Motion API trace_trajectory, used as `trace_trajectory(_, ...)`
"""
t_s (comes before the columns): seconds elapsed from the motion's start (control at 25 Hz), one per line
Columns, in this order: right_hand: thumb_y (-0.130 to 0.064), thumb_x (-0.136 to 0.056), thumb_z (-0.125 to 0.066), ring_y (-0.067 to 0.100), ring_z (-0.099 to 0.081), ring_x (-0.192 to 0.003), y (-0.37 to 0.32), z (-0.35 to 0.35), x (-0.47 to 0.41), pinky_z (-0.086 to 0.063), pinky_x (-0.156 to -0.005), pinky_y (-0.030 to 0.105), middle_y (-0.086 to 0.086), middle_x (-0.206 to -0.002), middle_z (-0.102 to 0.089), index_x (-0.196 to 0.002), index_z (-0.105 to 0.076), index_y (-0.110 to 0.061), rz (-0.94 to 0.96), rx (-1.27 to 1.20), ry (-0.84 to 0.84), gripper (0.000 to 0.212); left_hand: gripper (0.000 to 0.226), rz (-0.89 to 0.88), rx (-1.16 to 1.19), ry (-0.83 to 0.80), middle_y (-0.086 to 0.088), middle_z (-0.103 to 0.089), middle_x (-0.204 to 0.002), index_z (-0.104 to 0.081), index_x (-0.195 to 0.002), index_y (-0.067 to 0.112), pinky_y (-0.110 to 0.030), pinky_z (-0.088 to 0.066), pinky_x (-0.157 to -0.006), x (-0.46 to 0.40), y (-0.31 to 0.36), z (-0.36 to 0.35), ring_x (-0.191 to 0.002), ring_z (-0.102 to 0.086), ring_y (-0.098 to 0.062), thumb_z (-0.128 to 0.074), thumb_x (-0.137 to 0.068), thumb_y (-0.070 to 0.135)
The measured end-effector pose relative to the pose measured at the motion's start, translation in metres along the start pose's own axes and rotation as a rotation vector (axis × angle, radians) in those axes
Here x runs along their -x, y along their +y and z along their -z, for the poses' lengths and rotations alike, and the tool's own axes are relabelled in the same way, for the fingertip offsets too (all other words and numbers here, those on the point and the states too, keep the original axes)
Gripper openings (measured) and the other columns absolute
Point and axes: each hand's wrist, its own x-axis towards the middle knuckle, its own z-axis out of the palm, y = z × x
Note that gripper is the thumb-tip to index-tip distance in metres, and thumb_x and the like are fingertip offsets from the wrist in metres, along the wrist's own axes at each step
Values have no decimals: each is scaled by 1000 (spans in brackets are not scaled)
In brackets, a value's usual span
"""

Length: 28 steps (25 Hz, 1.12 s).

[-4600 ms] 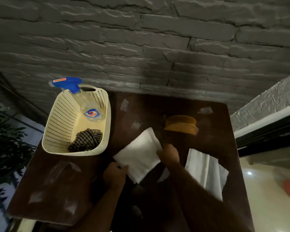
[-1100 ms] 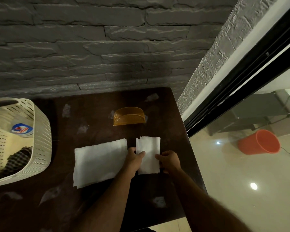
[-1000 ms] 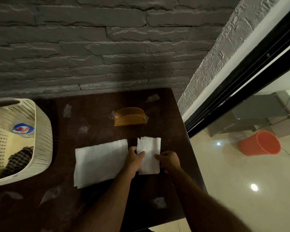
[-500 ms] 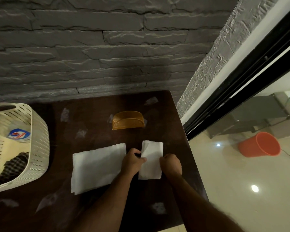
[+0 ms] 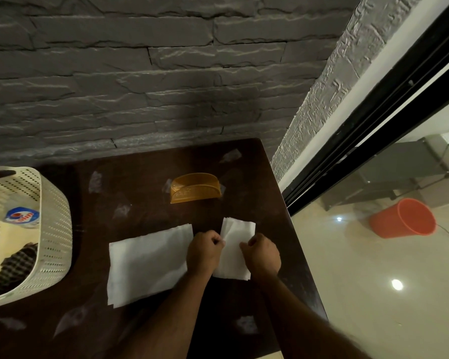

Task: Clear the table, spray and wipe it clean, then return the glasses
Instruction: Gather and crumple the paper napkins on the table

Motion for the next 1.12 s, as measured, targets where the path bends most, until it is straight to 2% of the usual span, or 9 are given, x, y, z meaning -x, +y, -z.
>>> trace_trajectory(0.12,-32,-88,-61,13,-62,-81,4,-1,-7,-52,-67,28,-2,-95,-65,-102,-65,-17,-67,-22,-27,21,9,-33,54,1,9,-64,-88,-65,-93,25,-17,-38,-58,-3,6,0,-77,-57,-5,-63,-90,33)
trace_trajectory(0.32,-30,-87,-61,12,-63,-77,14,6,-12,-58,-70,35,-4,-89,-64,-97,-62,-20,-113,-148,-25,14,17,69,331,-93,4,-64,-100,-63,-106,21,-24,-44,-72,-12,5,0,-90,-58,-10,-59,-93,31)
trace_trajectory(0.52,-46,-81,-67,14,-64,-76,16,3,-10,-53,-61,30,-4,-87,-63,-92,-56,-23,-145,-135,-74,28,6,87,-110,55,7,-65,-89,-62,-94,25,-21,-41,-61,-11,1,-1,-75,-55,-7,-58,-93,29)
trace_trajectory(0.68,-29,-84,-65,14,-65,-76,14,2,-14,-59,-71,39,-1,-87,-66,-88,-61,-21,-201,-239,-130,10,15,102,-169,86,6,-65,-99,-60,-105,26,-21,-40,-62,-6,7,-5,-80,-53,-8,-61,-91,30)
trace_trajectory(0.76,-29,-82,-64,16,-64,-75,9,4,-13,-59,-72,42,0,-83,-65,-83,-61,-19,-162,-336,-91,10,26,119,-124,70,6,-64,-104,-58,-114,26,-22,-43,-67,-5,9,-3,-87,-56,-9,-61,-91,36)
trace_trajectory(0.84,-25,-82,-65,21,-64,-79,0,11,-9,-57,-75,45,5,-85,-64,-80,-59,-14,-86,-512,-90,13,37,130,59,-18,6,-62,-111,-55,-122,25,-26,-49,-77,-6,11,2,-97,-59,-11,-59,-91,44)
trace_trajectory(0.96,-12,-85,-62,27,-62,-87,-22,24,2,-55,-77,45,12,-93,-63,-83,-57,-11,-12,-782,-226,5,50,275,636,-288,2,-62,-121,-51,-130,26,-41,-51,-93,-1,11,19,-106,-61,-16,-56,-89,53)
trace_trajectory(1.04,-10,-86,-61,28,-62,-89,-39,26,7,-53,-83,50,13,-97,-63,-91,-58,-10,0,-894,-357,6,48,371,857,-437,-3,-67,-117,-55,-126,27,-48,-50,-95,3,-2,36,-106,-64,-24,-55,-88,56)
trace_trajectory(1.12,-12,-87,-61,31,-61,-98,-56,19,13,-50,-90,55,13,-105,-62,-100,-57,-10,-10,-943,-536,14,44,415,1017,-486,-8,-70,-114,-60,-121,25,-49,-50,-94,9,-27,54,-107,-64,-30,-59,-86,52)
